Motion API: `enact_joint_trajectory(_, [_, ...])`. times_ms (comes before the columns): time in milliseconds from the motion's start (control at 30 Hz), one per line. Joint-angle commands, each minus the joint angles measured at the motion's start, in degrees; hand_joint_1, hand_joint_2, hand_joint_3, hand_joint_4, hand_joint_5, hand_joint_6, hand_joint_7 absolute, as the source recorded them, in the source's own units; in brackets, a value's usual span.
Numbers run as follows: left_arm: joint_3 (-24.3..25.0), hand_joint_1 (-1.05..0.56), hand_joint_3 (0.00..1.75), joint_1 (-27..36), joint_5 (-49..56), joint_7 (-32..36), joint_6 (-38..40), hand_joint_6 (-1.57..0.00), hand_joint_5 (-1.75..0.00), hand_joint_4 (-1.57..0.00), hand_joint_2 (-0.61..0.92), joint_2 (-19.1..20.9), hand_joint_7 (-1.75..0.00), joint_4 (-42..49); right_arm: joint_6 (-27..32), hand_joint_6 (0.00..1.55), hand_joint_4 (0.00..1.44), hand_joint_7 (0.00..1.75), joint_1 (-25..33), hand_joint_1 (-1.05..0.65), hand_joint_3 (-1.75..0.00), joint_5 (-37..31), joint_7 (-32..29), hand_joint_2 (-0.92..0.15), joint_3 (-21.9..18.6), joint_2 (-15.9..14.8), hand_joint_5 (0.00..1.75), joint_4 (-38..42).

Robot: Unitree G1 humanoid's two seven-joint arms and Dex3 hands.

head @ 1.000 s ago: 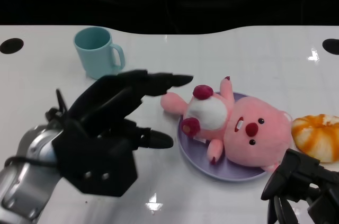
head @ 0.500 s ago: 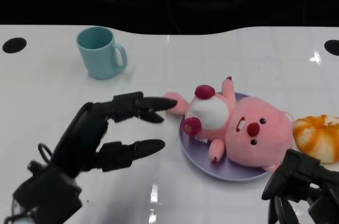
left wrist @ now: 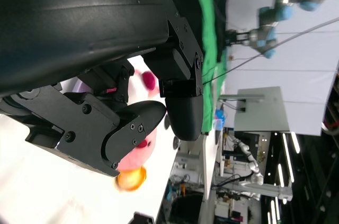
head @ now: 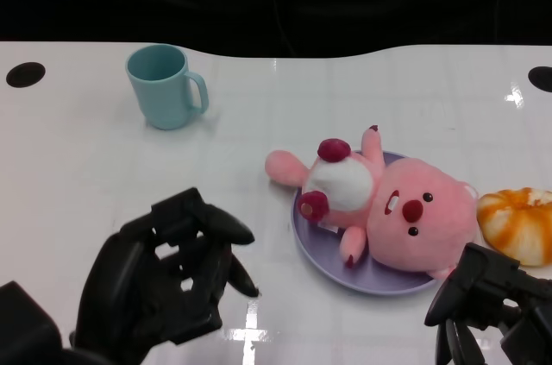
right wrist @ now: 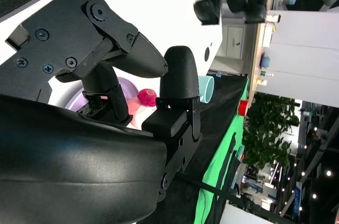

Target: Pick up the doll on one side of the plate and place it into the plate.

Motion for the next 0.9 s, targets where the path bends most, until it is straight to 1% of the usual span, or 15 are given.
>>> enact_joint_trajectory(33, [0.04, -0.14, 1.21, 2.76, -0.81, 0.69, 3.61, -0.75, -1.73, -0.84, 0.55, 0.29, -1.45, -3.29, 0.04, 0.58, 0.69, 1.54, 0.02, -0.18, -1.46, 0.41, -0.2, -0.42, -0.26, -0.36, 1.75, -0.43])
enact_joint_trajectory(100, [0.11, -0.14, 1.29, 3.32, -0.67, 0.66, 4.72, -0.74, -1.74, -0.87, 0.52, 0.06, -1.53, -4.01, 0.02, 0.58, 0.69, 1.54, -0.06, -0.18, -1.46, 0.41, -0.17, -0.42, -0.28, -0.39, 1.75, -0.37])
enact_joint_trajectory(200, [0.53, -0.13, 1.42, 4.93, -2.8, 2.64, 10.32, -0.73, -1.75, -0.9, 0.46, -0.71, -1.66, -6.26, -0.12, 0.58, 0.69, 1.54, -0.13, -0.18, -1.45, 0.31, -0.17, -0.42, -0.42, -0.47, 1.75, -0.24])
enact_joint_trajectory(333, [1.85, -0.12, 1.47, 4.51, -5.72, 3.11, 16.09, -0.74, -1.75, -0.95, 0.45, -0.54, -1.72, -6.47, -0.18, 0.58, 0.69, 1.54, -0.17, -0.18, -1.46, 0.53, 0.01, -0.42, -0.6, -0.59, 1.75, -0.16])
enact_joint_trajectory(433, [3.0, -0.09, 1.52, 3.49, -7.27, 2.31, 18.58, -0.75, -1.75, -1.0, 0.41, -0.54, -1.74, -5.11, -0.64, 0.58, 0.69, 1.54, -0.21, -0.17, -1.45, 0.56, 0.21, -0.42, -0.82, -0.74, 1.75, 0.08])
enact_joint_trajectory(533, [3.96, -0.08, 1.54, 2.63, -8.39, 0.59, 18.7, -0.77, -1.75, -1.01, 0.39, -0.58, -1.74, -2.89, -1.23, 0.59, 0.69, 1.54, -0.24, -0.17, -1.45, 0.94, 0.55, -0.42, -1.03, -0.65, 1.75, 0.44])
enact_joint_trajectory(633, [4.94, -0.09, 1.57, 1.5, -9.46, -1.27, 18.55, -0.79, -1.75, -1.0, 0.35, -0.48, -1.74, -0.41, -2.17, 0.6, 0.7, 1.54, -0.4, -0.18, -1.46, 0.91, 0.93, -0.42, -1.33, -0.78, 1.75, 1.09])
enact_joint_trajectory(733, [5.55, -0.11, 1.58, 0.62, -9.8, -1.47, 19.2, -0.8, -1.75, -1.0, 0.31, -0.49, -1.74, 0.94, -1.13, 0.59, 0.7, 1.53, -0.18, -0.19, -1.44, 1.16, 0.9, -0.42, -1.59, -0.84, 1.75, 0.57])
enact_joint_trajectory(900, [6.96, -0.12, 1.54, -0.72, -11.34, -1.51, 21.47, -0.81, -1.75, -0.99, 0.34, -0.76, -1.73, 2.59, -1.07, 0.59, 0.7, 1.53, -0.07, -0.17, -1.44, 1.21, 0.95, -0.42, -1.73, -0.92, 1.75, 0.4])
